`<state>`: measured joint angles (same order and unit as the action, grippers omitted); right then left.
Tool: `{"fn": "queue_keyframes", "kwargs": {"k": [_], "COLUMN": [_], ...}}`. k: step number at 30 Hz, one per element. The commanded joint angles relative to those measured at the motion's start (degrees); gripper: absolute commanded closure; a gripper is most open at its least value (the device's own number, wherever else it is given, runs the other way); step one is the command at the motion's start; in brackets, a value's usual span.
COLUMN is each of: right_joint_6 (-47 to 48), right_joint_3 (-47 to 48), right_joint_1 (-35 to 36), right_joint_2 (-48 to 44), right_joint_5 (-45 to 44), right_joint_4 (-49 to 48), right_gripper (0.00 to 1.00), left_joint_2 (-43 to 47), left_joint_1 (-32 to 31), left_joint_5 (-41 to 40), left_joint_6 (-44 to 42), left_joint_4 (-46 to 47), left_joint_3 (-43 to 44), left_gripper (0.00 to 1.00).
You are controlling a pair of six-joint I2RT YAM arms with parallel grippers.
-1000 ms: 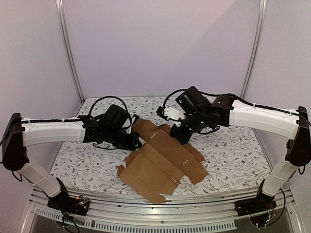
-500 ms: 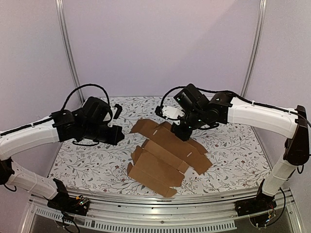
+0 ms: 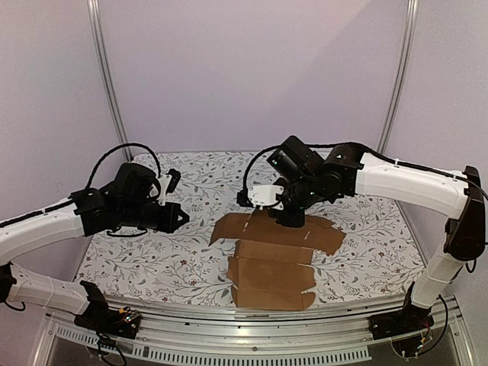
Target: Fold the paper box
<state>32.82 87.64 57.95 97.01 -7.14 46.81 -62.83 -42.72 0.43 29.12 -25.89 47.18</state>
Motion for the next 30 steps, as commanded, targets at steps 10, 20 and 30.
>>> {"fn": "queue_keyframes", "kwargs": {"k": [10,20,30], "right_joint_6": [8.28,5.91,3.80], "right_joint_3": [5.58,6.62,6.55], "right_joint_1": [1.47,1.67,1.69], "right_joint_2": [4.20,6.16,6.79], "right_joint_5": [-0.83,0.12,-0.18], "right_joint_4": [5.61,4.97,4.36], "right_gripper": [1.00,1.00,1.00], "left_joint_2": [-9.19,-13.02,-16.01], "left_joint_1": [0.97,0.35,-2.03], "left_joint_5": [21.15,26.88,27.52], "left_joint_6": [1.62,2.55,1.91], "left_joint_4": [19.58,24.87,28.01], "left_joint_3": [-5.44,-7.01,-6.70], "left_gripper": [1.00,1.00,0.97]}}
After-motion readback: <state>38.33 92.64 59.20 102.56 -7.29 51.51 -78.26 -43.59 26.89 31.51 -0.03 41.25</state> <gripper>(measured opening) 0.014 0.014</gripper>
